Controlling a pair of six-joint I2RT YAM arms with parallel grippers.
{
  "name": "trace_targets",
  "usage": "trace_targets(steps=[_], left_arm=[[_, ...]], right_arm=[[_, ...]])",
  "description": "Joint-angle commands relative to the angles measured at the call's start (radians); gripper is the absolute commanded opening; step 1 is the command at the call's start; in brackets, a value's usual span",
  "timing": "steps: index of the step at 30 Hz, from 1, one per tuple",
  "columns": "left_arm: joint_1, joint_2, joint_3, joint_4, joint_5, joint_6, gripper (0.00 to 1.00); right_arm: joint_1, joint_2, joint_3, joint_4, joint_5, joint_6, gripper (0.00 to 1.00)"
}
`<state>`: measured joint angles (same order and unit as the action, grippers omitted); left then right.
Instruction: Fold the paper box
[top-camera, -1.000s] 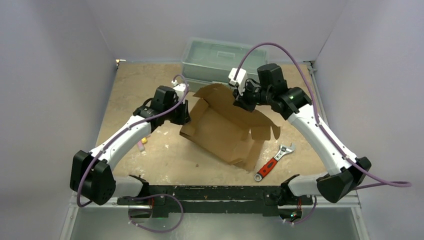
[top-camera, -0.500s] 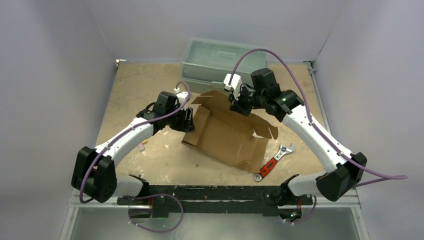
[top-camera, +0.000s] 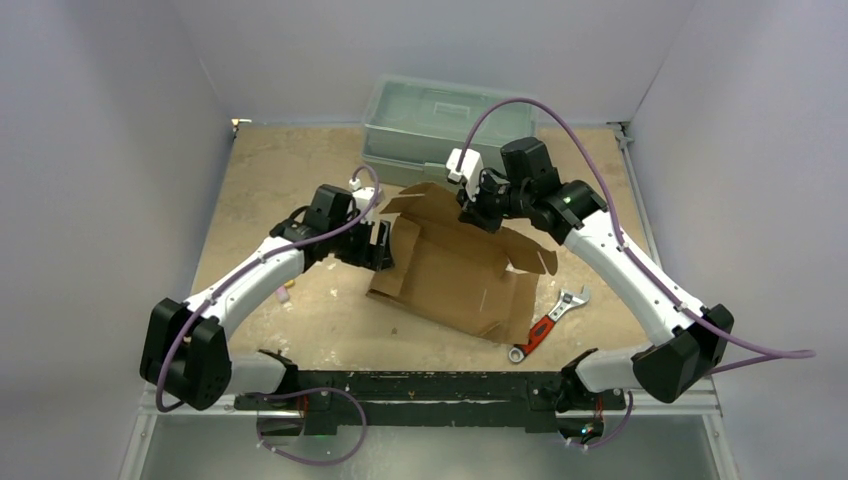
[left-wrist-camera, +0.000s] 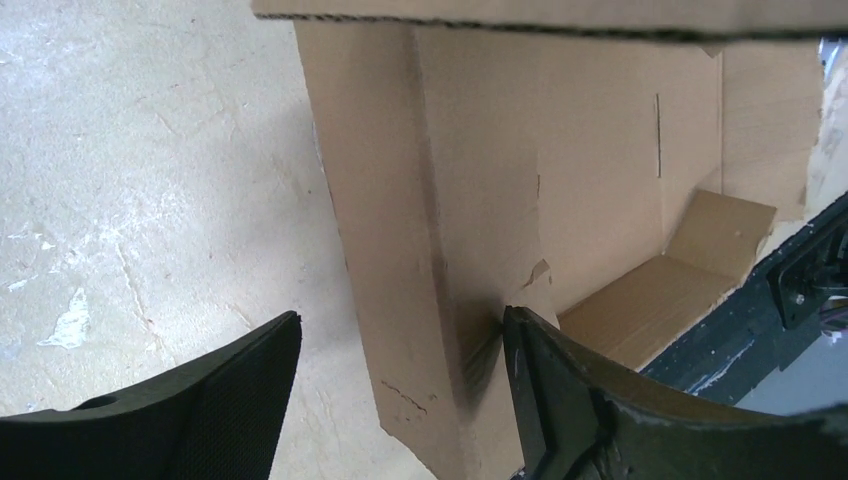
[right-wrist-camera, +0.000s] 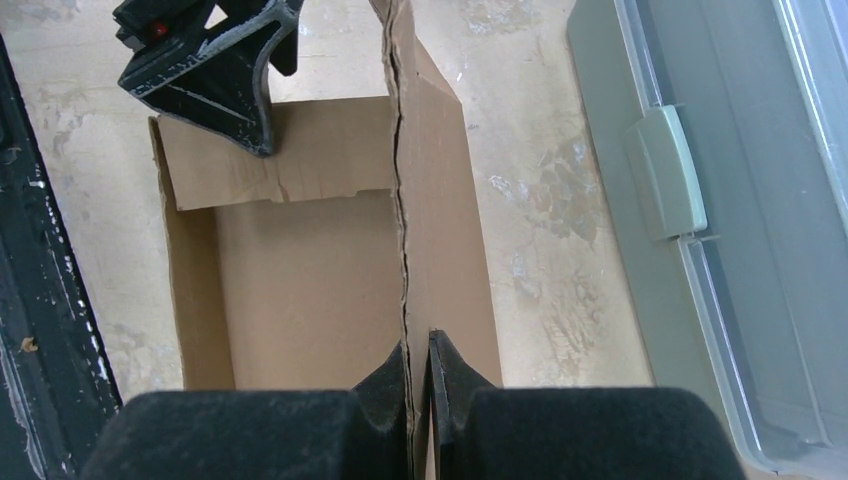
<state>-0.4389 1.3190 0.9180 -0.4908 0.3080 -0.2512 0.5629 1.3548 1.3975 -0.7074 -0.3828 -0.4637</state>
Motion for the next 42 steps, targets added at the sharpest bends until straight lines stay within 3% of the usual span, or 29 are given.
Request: trace_targets(steps=[1,7,13,18,28,31,34,40,42], left_arm=[[0.002,-0.034,-0.008,-0.039,0.057,-0.004,0.74],[0.002,-0.052,-0.018,-0.044,0.046,-0.070,0.81],[-0.015,-0.061,-0.062,-0.048,0.052,-0.123,0.81],[-0.067,-0.034,-0.056,-0.087,-0.052,-0.154,0.80],[-0.102,-0.021,-0.013,-0.142,-0.098,-0.121,0.79],[-0.104,-0.004,0.004,-0.160,-0.135,-0.122,0.72],[-0.106,0.015,0.012,-0.157,-0.164,-0.131,0.58],[-0.127,0.049,0.031,-0.149,-0.211,-0.141,0.46],[-0.135,0.056,0.041,-0.150,-0.229,-0.144,0.35]], right_arm=[[0.000,-0.003,-0.015,0.034,0.026,0.027,0.06],[0.001,-0.002,-0.017,0.037,0.027,0.028,0.06],[0.004,0.002,-0.016,0.041,0.027,0.030,0.06],[0.008,0.008,-0.017,0.042,0.031,0.031,0.06],[0.013,0.014,-0.016,0.044,0.039,0.034,0.06],[0.016,0.020,-0.011,0.040,0.039,0.033,0.06],[0.017,0.020,-0.011,0.040,0.040,0.032,0.06],[0.019,0.018,-0.017,0.042,0.041,0.032,0.06],[0.020,0.020,-0.018,0.042,0.038,0.032,0.06]])
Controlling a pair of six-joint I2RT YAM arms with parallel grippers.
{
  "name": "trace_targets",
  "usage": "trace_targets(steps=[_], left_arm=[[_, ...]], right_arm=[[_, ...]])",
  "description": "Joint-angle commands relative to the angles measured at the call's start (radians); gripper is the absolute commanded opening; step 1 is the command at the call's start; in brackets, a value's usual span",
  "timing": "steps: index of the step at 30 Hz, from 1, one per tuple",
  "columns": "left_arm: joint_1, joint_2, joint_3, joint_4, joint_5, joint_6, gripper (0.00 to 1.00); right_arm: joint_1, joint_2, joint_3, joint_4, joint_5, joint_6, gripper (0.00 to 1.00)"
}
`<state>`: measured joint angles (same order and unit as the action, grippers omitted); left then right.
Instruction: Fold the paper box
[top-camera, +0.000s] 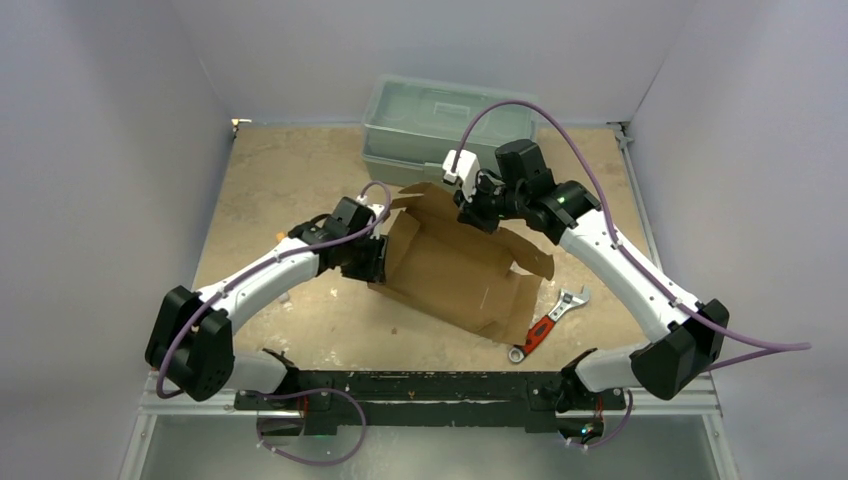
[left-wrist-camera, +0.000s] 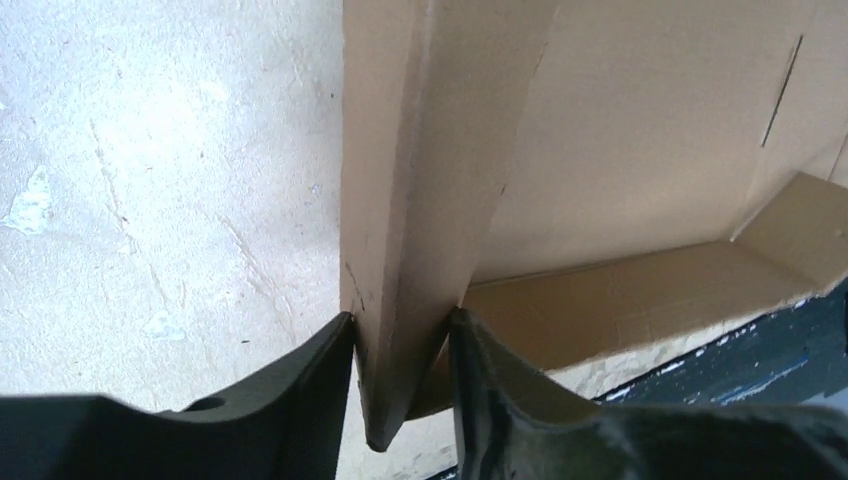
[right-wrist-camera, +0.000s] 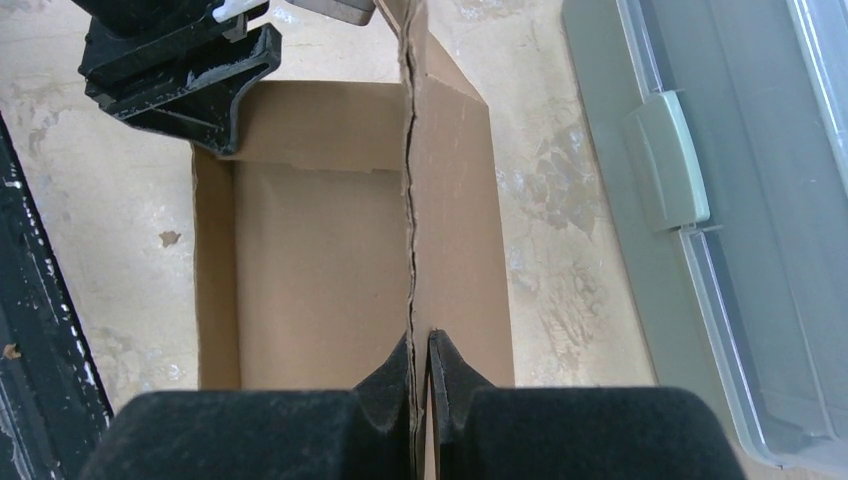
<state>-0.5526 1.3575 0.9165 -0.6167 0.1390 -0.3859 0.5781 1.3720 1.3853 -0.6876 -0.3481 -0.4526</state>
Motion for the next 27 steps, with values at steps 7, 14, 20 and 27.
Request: trace_targets(steps=[7,14,20,27], left_arm=[[-0.030,0.000,0.016,0.036,-0.070,-0.045,0.36],[-0.030,-0.038,-0.018,0.183,-0.113,-0.098,0.52],[-0.030,-0.042,-0.059,0.352,-0.155,-0.120,0.55],[-0.030,0.053,-0.050,0.454,-0.156,-0.075,0.52]], right_arm=[[0.010,-0.002,-0.021,0.027,-0.009,0.017,0.06],[0.014,-0.005,-0.027,0.028,-0.011,0.018,0.06],[0.013,-0.007,-0.030,0.031,-0.004,0.019,0.06],[0.014,-0.003,-0.039,0.036,0.002,0.021,0.06]])
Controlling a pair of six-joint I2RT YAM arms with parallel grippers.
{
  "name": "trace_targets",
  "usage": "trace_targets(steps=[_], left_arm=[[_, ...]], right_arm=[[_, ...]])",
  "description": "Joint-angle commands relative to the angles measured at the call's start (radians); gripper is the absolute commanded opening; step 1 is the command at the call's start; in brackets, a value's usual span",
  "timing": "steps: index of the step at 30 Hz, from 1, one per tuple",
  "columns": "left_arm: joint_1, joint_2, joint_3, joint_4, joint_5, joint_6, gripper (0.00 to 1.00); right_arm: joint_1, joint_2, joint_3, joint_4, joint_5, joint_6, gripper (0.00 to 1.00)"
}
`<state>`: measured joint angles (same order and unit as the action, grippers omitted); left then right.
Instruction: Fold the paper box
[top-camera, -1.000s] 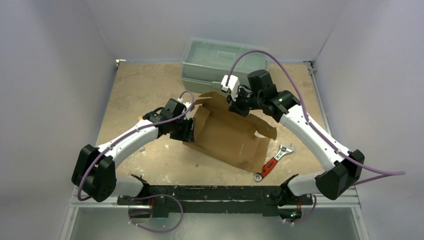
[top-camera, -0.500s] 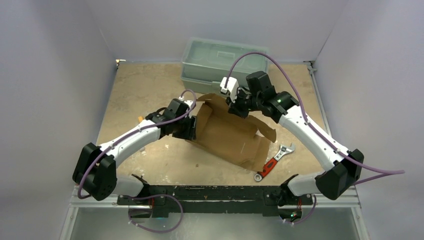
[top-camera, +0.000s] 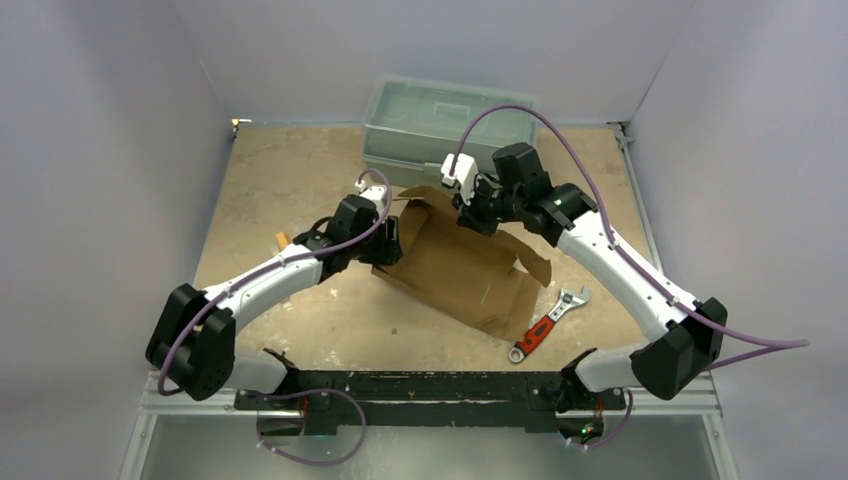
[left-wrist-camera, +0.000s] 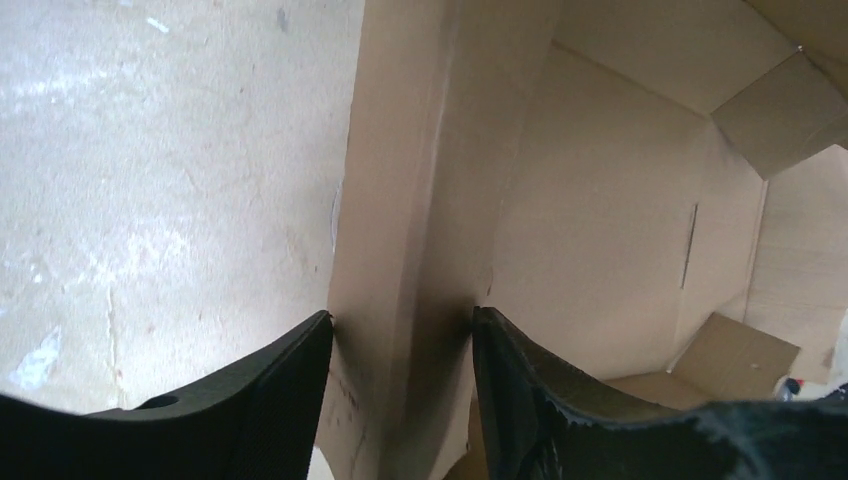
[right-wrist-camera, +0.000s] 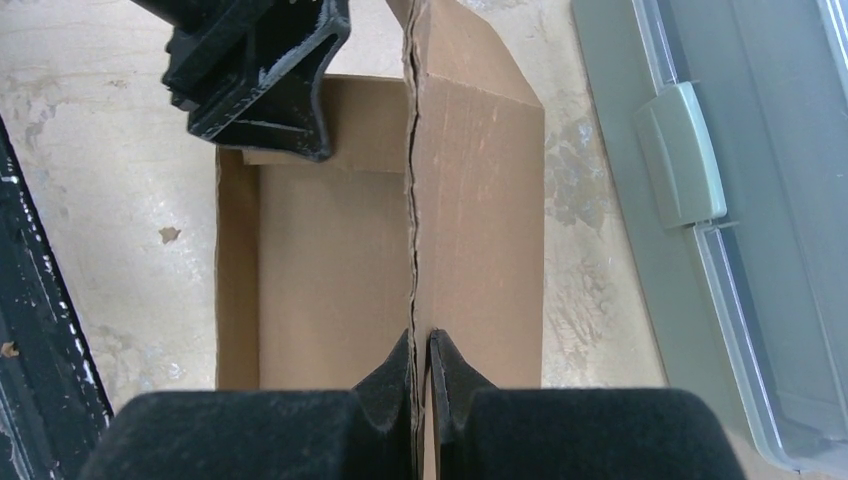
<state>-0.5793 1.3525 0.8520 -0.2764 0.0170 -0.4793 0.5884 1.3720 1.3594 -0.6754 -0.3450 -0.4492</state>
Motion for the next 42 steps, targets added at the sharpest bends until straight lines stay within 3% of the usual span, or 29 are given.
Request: trace_targets(steps=[1,5,7,11,15,17,20,22,25,28,39,40,42], left_arm=[[-0.003,0.073,0.020,0.117,-0.039,0.021,0.47],[-0.003,0.108,0.019,0.123,-0.055,0.020,0.17],[-0.009,0.110,0.018,0.112,-0.072,0.017,0.07],[-0.038,0.094,0.019,0.066,-0.147,0.002,0.00],[-0.056,0.075,-0.003,0.041,-0.195,-0.025,0.00],[-0.058,0.062,-0.027,0.051,-0.188,-0.039,0.03],[-0.058,0.050,-0.057,0.076,-0.170,-0.052,0.10],[-0.057,0.050,-0.063,0.090,-0.162,-0.058,0.20],[-0.055,0.040,-0.064,0.130,-0.159,-0.067,0.44],[-0.044,0.041,-0.049,0.175,-0.147,-0.069,0.53],[0.019,0.105,-0.040,0.320,-0.061,-0.099,0.52],[0.019,0.104,-0.041,0.317,-0.064,-0.092,0.44],[0.019,0.105,-0.041,0.305,-0.077,-0.087,0.15]], right_arm=[[0.004,-0.002,-0.012,0.025,-0.002,0.019,0.06],[0.003,0.000,-0.012,0.034,-0.012,0.039,0.08],[0.004,0.004,-0.014,0.046,-0.001,0.051,0.21],[0.004,0.014,0.002,0.062,0.063,0.060,0.49],[-0.003,0.013,0.027,0.074,0.088,0.055,0.55],[-0.008,0.013,0.010,0.078,0.095,0.047,0.53],[-0.008,0.007,-0.040,0.099,0.122,0.036,0.41],[-0.008,0.003,-0.056,0.108,0.106,0.016,0.32],[-0.008,0.005,-0.059,0.106,0.066,0.011,0.17],[-0.008,0.011,-0.062,0.105,0.043,0.010,0.09],[-0.005,-0.011,-0.088,0.106,-0.043,-0.002,0.01],[-0.006,-0.013,-0.089,0.107,-0.042,-0.002,0.01],[-0.005,-0.014,-0.082,0.106,-0.031,-0.001,0.02]])
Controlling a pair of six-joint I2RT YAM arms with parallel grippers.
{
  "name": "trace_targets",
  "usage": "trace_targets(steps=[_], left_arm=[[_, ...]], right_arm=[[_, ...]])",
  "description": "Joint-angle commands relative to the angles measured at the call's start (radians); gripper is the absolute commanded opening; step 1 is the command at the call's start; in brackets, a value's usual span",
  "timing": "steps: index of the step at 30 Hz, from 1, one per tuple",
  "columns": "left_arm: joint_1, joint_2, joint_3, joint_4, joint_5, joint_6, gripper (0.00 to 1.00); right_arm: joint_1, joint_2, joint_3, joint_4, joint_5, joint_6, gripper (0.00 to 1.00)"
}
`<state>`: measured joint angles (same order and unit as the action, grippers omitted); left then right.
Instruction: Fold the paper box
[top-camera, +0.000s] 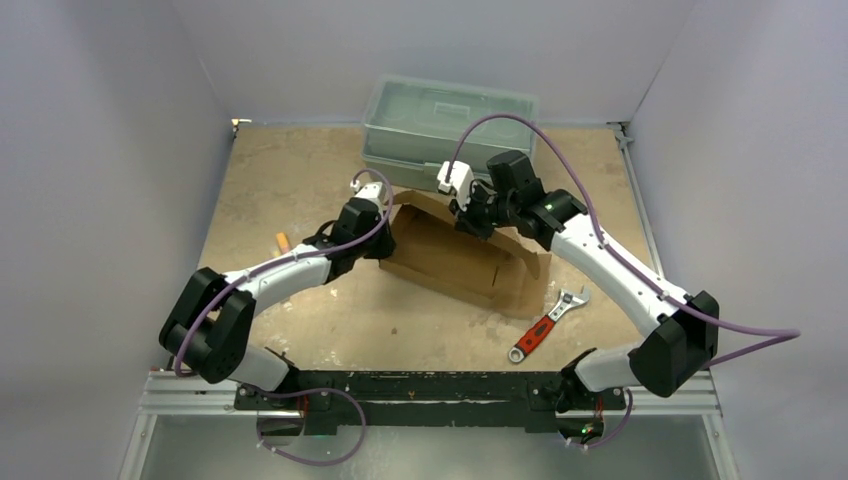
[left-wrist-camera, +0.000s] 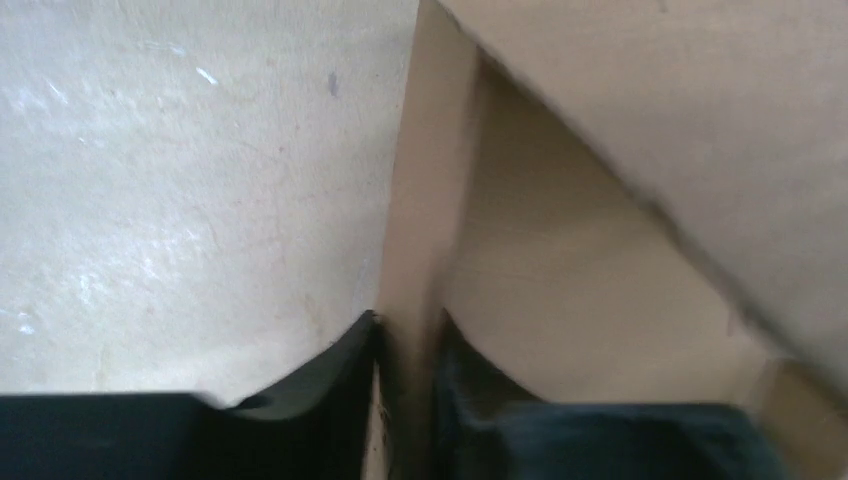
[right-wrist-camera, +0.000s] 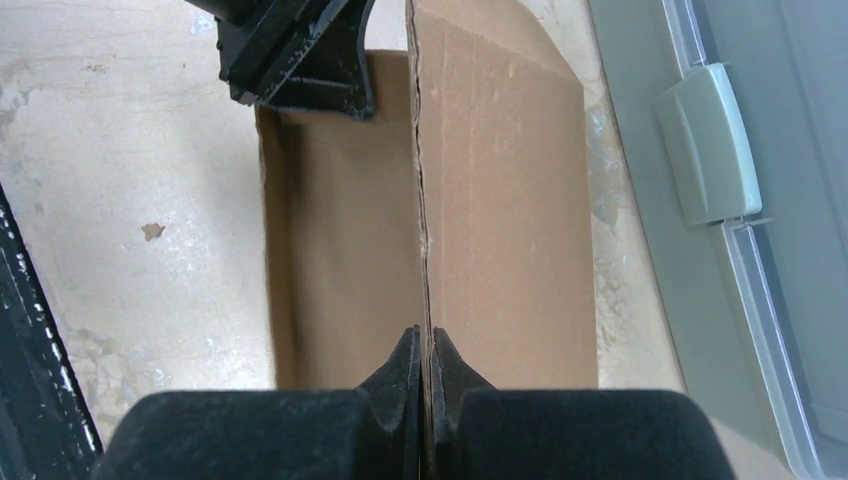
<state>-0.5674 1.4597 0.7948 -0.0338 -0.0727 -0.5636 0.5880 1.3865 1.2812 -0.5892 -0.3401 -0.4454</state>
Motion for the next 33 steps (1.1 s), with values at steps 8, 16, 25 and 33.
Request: trace_targets(steps=[8,16,25,33], left_arm=[[-0.047,-0.031,-0.011,-0.091,-0.065,-0.002,0.00],[-0.160,-0.161,-0.130,-0.182,-0.212,-0.072,0.00],[-0.196,-0.152,-0.172,-0.150,-0.233,-0.069,0.02],[-0.197,-0.198,-0.239,-0.097,-0.224,-0.067,0.04]], right_arm=[[-0.005,-0.023,0.040,0.032,0.064,0.009,0.44],[-0.007,-0.008,0.035,0.022,0.069,0.005,0.45],[-0.007,0.046,0.094,0.057,0.167,-0.002,0.24],[-0.044,0.143,0.140,0.072,0.224,0.040,0.21]])
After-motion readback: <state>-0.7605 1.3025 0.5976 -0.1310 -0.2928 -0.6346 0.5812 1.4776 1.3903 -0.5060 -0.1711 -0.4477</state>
